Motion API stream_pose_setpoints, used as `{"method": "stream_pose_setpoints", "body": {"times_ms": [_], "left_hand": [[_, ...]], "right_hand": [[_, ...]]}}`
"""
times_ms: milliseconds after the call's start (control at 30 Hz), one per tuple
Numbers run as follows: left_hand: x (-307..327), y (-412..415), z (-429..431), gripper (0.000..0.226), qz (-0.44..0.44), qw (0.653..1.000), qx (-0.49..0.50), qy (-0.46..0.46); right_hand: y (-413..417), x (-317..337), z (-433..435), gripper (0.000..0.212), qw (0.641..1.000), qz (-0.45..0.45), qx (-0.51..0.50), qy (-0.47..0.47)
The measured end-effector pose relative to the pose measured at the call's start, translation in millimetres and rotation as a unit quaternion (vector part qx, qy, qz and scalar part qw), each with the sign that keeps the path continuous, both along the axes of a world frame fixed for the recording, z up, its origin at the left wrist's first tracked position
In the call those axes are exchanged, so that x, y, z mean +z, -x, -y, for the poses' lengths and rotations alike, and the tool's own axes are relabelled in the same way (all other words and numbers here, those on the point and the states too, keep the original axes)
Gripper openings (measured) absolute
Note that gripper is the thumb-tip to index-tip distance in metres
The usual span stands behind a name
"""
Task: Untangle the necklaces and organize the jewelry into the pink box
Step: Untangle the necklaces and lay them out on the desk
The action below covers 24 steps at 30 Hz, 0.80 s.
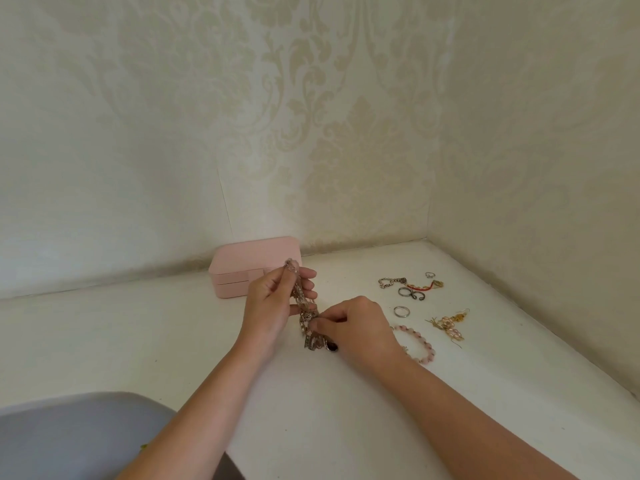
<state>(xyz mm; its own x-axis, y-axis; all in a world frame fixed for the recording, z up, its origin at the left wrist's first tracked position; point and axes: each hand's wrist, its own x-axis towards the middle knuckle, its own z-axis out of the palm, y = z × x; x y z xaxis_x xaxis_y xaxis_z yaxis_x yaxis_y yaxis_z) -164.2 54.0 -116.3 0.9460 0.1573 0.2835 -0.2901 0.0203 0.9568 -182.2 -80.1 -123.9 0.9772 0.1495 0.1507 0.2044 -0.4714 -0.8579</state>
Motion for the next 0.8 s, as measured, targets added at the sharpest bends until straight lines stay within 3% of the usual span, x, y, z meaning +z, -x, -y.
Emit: {"method": "stream_pose_setpoints", "body": {"times_ms": [133, 300, 533, 800], "left_hand": [[0.0, -3.9, -2.2, 0.038, -0.011, 0.998, 0.054, 0.028], [0.4, -3.7, -1.1, 0.038, -0.014, 0.998, 0.050, 0.024], [2.1, -2.5, -0.9, 0.037, -0.018, 0.998, 0.056, 0.036], [4.3, -4.7, -7.4, 0.054, -0.070, 0.988, -0.026, 0.132]], "right_hand": [[-3.4, 3.4, 4.1, 0.013, 0.998, 0.008, -0.032, -0.048], [-4.0, 7.9, 7.5, 0.011, 0.988, 0.004, -0.061, -0.139], [-5.4, 18.7, 14.7, 0.010, 0.930, -0.093, -0.062, -0.351], [-9.5, 19.1, 24.6, 0.016, 0.886, -0.137, -0.060, -0.439]]}}
